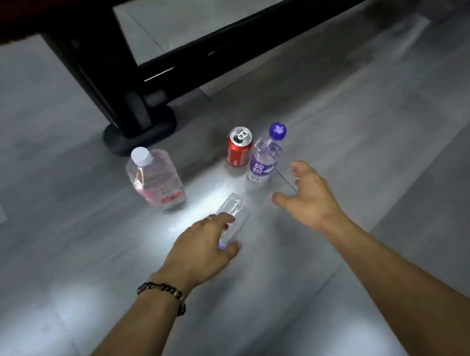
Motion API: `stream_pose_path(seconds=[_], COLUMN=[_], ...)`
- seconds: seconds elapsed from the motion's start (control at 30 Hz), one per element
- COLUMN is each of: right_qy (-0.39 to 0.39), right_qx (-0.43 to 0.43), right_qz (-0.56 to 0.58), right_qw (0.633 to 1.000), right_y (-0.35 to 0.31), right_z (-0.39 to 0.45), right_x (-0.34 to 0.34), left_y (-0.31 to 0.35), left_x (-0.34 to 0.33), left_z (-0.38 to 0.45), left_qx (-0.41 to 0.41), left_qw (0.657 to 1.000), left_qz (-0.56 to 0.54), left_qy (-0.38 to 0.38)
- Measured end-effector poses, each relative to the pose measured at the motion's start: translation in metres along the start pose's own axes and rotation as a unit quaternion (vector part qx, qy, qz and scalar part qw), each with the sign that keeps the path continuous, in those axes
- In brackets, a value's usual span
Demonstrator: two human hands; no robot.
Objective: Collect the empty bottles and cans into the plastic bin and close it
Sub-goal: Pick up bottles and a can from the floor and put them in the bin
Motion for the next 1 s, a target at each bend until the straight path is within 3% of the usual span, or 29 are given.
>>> stream_pose_path(seconds=[0.17,0.3,0.5,0.73,0.87,1.0], right_qy=[0.064,0.100,0.119,0.107,0.069,0.017], right_qx=[-0.010,0.007,0.013,0.011,0.016,0.040], right_qz=[0.067,0.116,0.138,0.124,0.082,0.058], right_qw=[0.996,0.988,0.983,0.986,0.994,0.997], right_y=[0.022,0.026,0.024,0.012,-0.012,-0.046], right_z=[0.069,0.094,0.096,0.000,-0.081,-0.162], right_x=[-0.050,-0.069,-0.067,-0.015,0.022,0.045], left_y=[-0.039,-0.061,-0.074,-0.033,-0.011,-0.005], left_x=[-0.059,-0.093,-0.095,-0.050,-0.015,0.023], left_z=[0.062,0.077,0.074,-0.009,-0.092,-0.180], left_qx=[-0.023,0.020,0.057,0.101,0.124,0.159], left_qw=[0.998,0.996,0.995,0.994,0.989,0.982], left_qz=[0.050,0.088,0.049,-0.045,-0.075,-0.099], left_qy=[0.025,0.022,0.072,0.019,-0.023,-0.018])
Point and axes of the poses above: each hand's wrist, its own z-axis towards the middle knuckle, its own x-axis out of the back of the hand, y = z × x, the point moved 6 cm from there along z, towards the middle knuckle, and after that the axes turned 10 degrees about y, right-handed, at the moved point
